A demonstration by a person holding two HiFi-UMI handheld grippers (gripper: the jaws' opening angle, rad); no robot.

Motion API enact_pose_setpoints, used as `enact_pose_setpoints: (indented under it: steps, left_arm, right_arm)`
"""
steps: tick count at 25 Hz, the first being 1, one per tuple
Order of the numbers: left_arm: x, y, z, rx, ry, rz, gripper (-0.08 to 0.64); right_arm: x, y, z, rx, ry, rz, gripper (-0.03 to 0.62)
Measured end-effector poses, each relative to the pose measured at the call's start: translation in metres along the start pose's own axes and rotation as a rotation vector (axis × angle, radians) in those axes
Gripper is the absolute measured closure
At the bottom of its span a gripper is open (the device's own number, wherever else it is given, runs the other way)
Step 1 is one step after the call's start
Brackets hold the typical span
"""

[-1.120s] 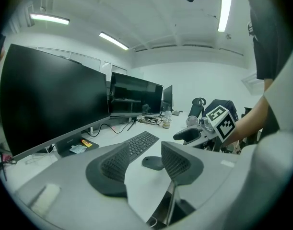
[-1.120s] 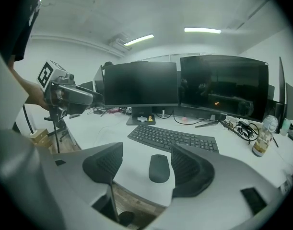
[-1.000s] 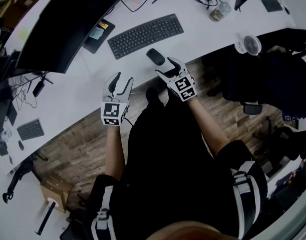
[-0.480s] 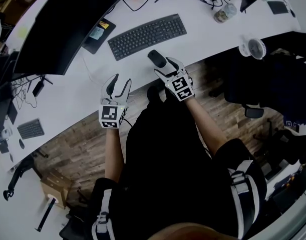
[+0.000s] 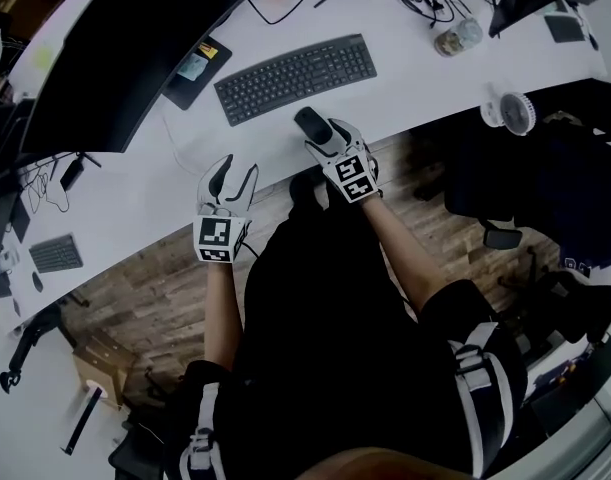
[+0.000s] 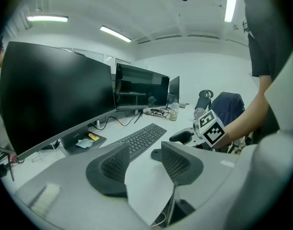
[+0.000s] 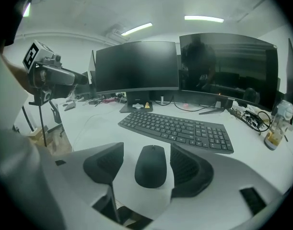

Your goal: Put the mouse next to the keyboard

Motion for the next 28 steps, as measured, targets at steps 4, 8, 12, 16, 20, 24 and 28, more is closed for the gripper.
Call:
enact_pose_setpoints:
  steps: [4,8,12,16,20,24,28]
  left_arm:
    - [0.001,-0.002,-0.004,0.012,-0.003,0.001,0.353]
    - [0.002,-0.001,-0.006,0.026,-0.001,0.003,0.353]
    - [0.003,0.003,-0.006,0.043,0.001,0.005,0.353]
    - [0.005,0.004,-0.005,0.051,-0.003,0.006,0.353]
    - [0.007,0.002,-0.004,0.05,-0.003,0.0,0.353]
    - [0.007,0.003,-0.002,0.046,-0.004,-0.005,0.353]
    - [0.005,0.004,0.001,0.037,-0.003,-0.008,0.354]
  right_arm:
    - [-0.007,0.004,-0.014,0.029,0.01,-0.006,0.285]
    - [-0.012,0.011,-0.029,0.048,0.024,-0.005,0.287]
    - [-0.016,0.017,-0.041,0.076,0.032,-0.01,0.285]
    - [-0.016,0.019,-0.049,0.097,0.041,-0.012,0.282]
    - [-0.014,0.019,-0.056,0.111,0.063,0.0,0.288]
    - [-0.013,0.022,-0.061,0.134,0.097,0.0,0.293]
    - [-0.013,0.024,-0.063,0.148,0.12,-0.015,0.295]
Point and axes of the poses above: the fingertips, and each gripper's own axes: z backward along the fingers, x to its left, y out of its underside, the point moved 9 cm from there along z, backward along the fingers, and after that the axes turned 15 degrees about -z, right-handed, at the moved point
